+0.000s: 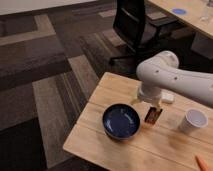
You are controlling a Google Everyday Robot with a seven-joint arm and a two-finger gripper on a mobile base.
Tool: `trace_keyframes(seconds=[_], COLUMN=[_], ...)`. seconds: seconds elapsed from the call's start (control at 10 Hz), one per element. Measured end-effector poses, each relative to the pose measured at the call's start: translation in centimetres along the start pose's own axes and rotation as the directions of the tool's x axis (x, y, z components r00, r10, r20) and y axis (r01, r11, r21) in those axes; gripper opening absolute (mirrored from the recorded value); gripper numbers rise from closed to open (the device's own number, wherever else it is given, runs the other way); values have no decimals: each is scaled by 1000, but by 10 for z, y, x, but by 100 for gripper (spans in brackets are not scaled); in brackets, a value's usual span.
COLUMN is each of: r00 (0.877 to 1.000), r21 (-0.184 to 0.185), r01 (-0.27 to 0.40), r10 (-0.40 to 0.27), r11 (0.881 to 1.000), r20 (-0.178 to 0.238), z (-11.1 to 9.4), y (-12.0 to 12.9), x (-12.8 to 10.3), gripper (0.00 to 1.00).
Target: Place the eraser in the ceramic cup
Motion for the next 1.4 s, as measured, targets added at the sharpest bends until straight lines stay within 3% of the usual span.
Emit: trace_keyframes(seconds=[0.1, 0.3, 0.9, 1.4], r00=[998, 993, 992, 992], r21=[4, 32, 36, 33], r01=[62, 117, 121, 93], r10=[-62, -115, -120, -90], r11=[998, 993, 992, 995], r20=[-5, -37, -40, -88], z=[3, 5, 6, 30], y=[-17, -33, -35, -44], x=[0, 1, 1, -1], gripper=[65, 65, 65, 65])
